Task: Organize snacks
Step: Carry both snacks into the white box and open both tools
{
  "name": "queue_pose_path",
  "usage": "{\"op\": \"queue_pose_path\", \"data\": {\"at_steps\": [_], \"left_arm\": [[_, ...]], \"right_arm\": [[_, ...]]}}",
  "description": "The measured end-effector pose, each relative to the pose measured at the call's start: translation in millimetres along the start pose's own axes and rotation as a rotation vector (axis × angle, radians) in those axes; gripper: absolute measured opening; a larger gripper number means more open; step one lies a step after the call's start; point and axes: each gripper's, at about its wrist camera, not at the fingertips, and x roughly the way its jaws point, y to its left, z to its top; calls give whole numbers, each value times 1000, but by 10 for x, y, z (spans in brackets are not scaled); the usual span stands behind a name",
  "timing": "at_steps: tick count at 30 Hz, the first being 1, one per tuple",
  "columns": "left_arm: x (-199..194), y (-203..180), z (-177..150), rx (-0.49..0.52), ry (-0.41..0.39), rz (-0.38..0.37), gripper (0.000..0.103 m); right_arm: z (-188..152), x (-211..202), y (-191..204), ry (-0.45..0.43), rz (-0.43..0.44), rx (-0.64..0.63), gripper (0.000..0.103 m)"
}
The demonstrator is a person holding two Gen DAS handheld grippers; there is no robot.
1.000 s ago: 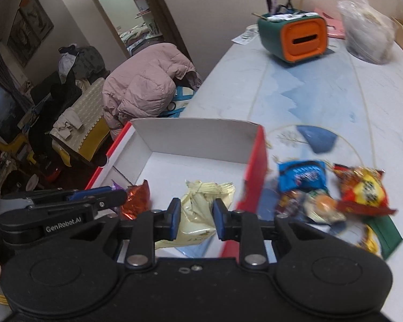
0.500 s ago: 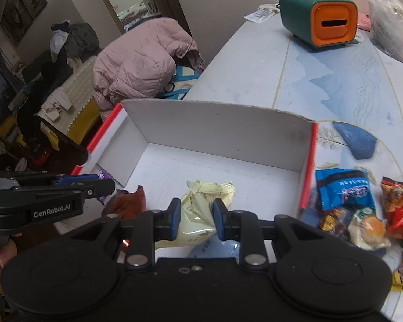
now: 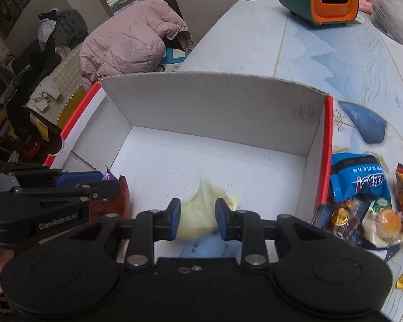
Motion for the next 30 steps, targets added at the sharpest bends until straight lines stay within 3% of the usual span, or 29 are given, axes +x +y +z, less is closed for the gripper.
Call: {"op": "queue_pose_path", "data": {"at_steps": [17, 18, 21, 26, 30], "left_arm": [[-281, -28, -109, 19, -74, -41, 30], [-316, -31, -114, 18, -83, -46, 33], [-427, -42, -131, 9, -111, -67, 56], [-614, -105, -147, 16, -153, -98, 57], [-773, -165, -192, 27, -202, -114, 68]], "right_arm": [[-121, -338, 56, -49, 21, 2, 49], [-132, -374, 61, -57, 23, 2, 52], [-164, -485, 67, -83, 27, 5, 57], [-223, -667, 94, -123, 34, 11, 66], [-280, -823, 122, -159, 38, 6, 72]]}}
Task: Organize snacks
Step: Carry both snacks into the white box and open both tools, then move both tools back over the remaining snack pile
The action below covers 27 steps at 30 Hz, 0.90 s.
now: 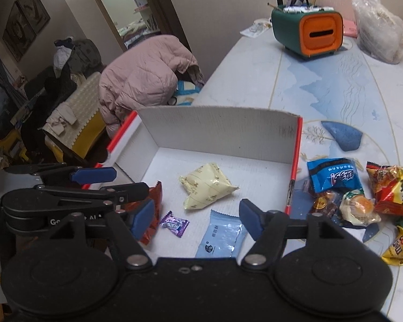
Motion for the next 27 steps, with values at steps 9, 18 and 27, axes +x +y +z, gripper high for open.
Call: {"op": "queue_pose_path", "data": {"at_steps": [9, 18, 27], "left_arm": [[-208, -208, -3, 14, -60, -54, 72], [-323, -573, -23, 57, -98, -134, 83], [-214, -1044, 7, 6, -87, -216, 99]], "right_arm": [[-121, -347, -18, -55, -22, 7, 92], [-305, -717, -236, -108, -70, 28, 100], [-580, -1095, -787, -119, -169, 29, 101]]}}
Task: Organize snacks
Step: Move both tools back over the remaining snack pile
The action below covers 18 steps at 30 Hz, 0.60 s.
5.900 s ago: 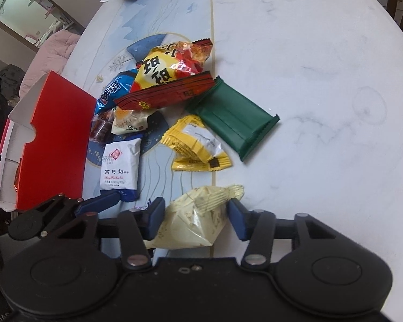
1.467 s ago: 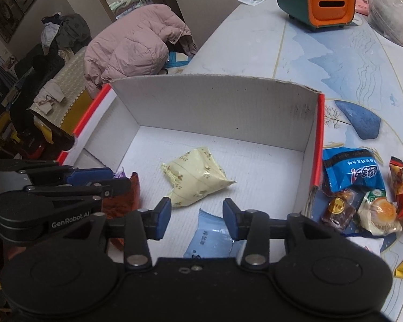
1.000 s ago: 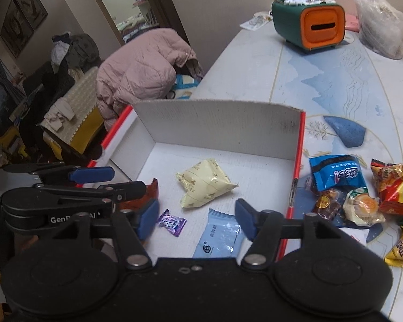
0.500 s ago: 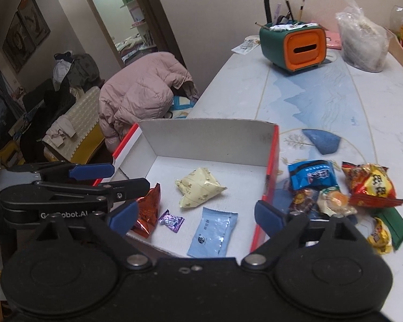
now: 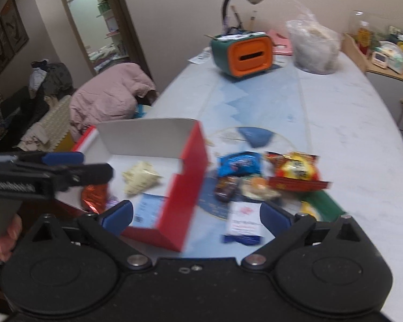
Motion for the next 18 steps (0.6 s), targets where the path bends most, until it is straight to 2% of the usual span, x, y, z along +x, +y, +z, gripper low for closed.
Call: {"op": "queue_pose_path", "data": {"at_steps": [8, 12, 18], "left_arm": [[402, -516, 23, -18, 39, 34, 99], [621, -755, 69, -18, 59, 48, 99], [931, -1097, 173, -2, 99, 66, 99]], "right_arm": [[-128, -113, -688, 26, -103, -54, 102], [-151, -95, -1032, 33, -114, -72, 101], [-175, -30, -1377, 52, -78, -135, 97]]}}
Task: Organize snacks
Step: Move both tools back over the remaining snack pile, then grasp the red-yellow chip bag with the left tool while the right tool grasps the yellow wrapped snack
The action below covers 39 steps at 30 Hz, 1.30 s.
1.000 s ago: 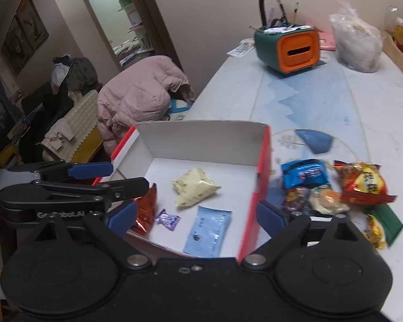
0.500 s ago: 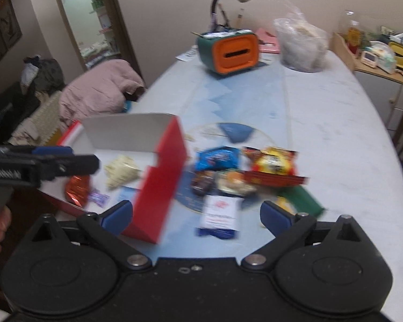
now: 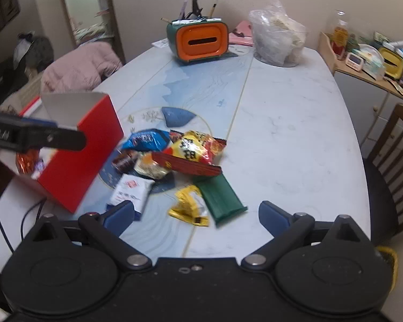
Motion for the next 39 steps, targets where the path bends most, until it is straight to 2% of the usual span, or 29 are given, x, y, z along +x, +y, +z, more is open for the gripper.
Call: {"op": "queue_pose_path", "data": {"at_steps": [5, 10, 12, 19, 27, 39], "left_arm": [[233, -254, 157, 13, 33, 17, 99], [557, -384, 314, 13, 102, 39, 99], [694, -386, 378, -8, 137, 46, 99], [1238, -332, 694, -145, 272, 45, 99], [1708, -280, 691, -191, 358, 98, 98], [1990, -262, 625, -209, 426, 90, 97]], "right_arm": [[-24, 94, -169, 23, 55, -91, 90], [-48, 242, -189, 50, 123, -204, 85], [-52, 320, -197, 64, 150, -223, 80], [-20, 596, -212, 110, 202, -255, 73], [29, 871, -187, 136, 233, -275, 66], [84, 1213, -64, 169, 252, -283, 57]]}}
